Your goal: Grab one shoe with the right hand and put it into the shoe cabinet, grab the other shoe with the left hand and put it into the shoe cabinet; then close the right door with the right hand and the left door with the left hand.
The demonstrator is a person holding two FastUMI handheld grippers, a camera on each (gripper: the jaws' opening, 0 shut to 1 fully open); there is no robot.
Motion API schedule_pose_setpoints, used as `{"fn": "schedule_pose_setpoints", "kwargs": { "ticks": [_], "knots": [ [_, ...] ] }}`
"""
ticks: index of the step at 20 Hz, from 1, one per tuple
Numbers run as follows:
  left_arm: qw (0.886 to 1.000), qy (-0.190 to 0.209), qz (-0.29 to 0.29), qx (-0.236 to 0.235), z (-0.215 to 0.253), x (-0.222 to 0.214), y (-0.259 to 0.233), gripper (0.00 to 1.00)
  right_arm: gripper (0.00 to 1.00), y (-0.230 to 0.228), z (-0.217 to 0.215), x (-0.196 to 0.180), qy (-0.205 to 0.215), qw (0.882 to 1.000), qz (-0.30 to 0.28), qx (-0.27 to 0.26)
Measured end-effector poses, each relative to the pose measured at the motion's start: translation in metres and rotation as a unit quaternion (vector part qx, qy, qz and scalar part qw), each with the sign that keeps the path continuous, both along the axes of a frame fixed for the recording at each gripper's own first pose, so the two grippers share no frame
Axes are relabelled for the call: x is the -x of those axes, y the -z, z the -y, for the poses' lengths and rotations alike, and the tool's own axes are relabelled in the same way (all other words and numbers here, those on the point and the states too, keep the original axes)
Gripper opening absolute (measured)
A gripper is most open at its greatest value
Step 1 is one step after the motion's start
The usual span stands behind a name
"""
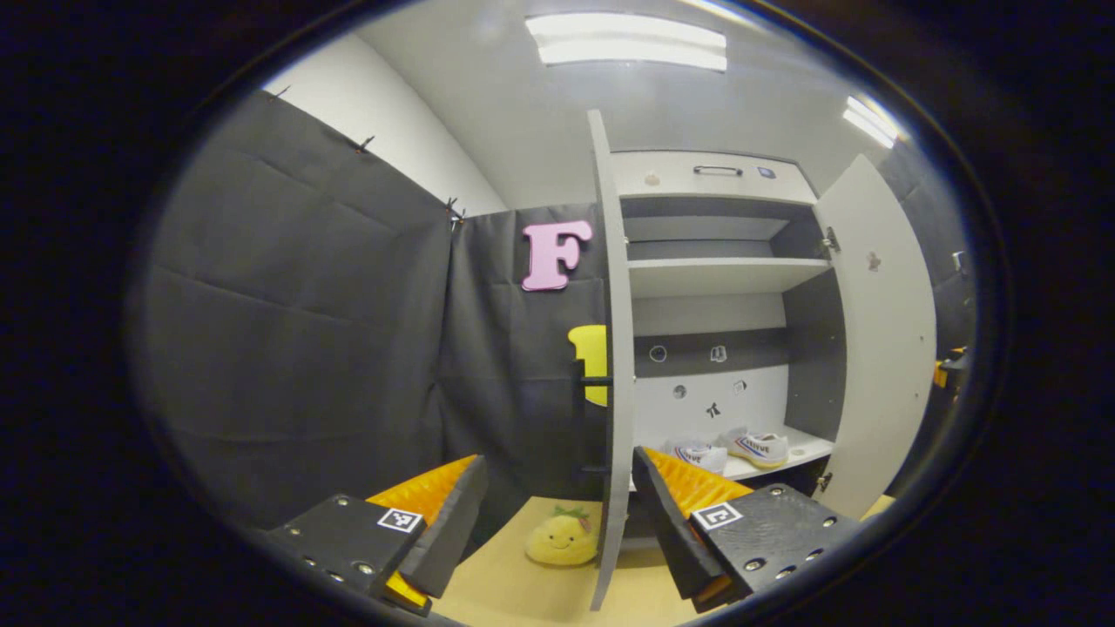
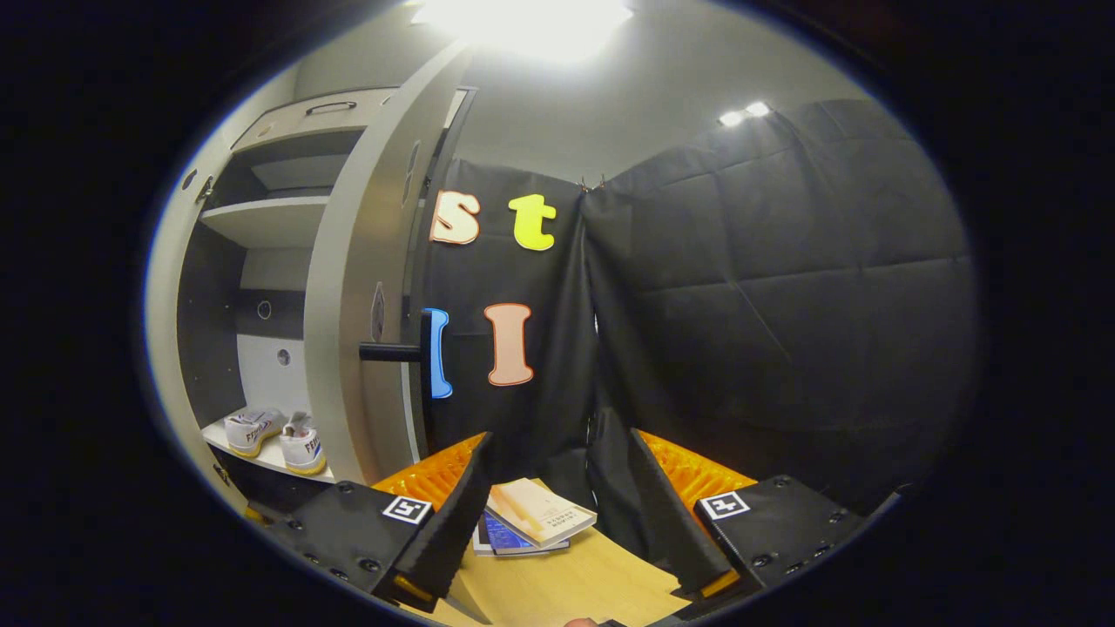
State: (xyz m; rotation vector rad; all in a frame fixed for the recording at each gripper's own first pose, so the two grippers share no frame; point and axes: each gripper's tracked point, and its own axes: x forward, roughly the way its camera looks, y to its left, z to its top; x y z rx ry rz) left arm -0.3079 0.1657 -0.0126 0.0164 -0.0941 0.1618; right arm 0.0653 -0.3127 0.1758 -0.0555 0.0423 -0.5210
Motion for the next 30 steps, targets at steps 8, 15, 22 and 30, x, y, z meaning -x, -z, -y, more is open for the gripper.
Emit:
{"fn": "schedule_pose_setpoints", "kwargs": {
  "ticks": [8, 15, 22, 30],
  "knots": [
    [1.0, 0.014, 0.001, 0.012, -0.009, -0.008, 0.007, 0.96, 0.96, 0.001, -0.036, 0.001, -0.026, 1.0, -0.003, -0.012],
    [0.999, 0.025, -0.006, 0.025, -0.019, -0.013, 0.018, 0.96, 0.96, 0.003, -0.08, -0.009, -0.061, 0.998, -0.005, -0.014],
    [0.999, 0.017, -0.007, 0.036, -0.037, -0.008, 0.023, 0.96, 0.95, 0.003, -0.136, -0.032, -0.114, 0.993, -0.001, -0.014],
    [0.999, -0.015, -0.026, 0.04, -0.07, 0.013, 0.037, 0.96, 0.96, 0.002, -0.186, -0.078, -0.15, 0.989, 0.007, 0.003]
  ]
}}
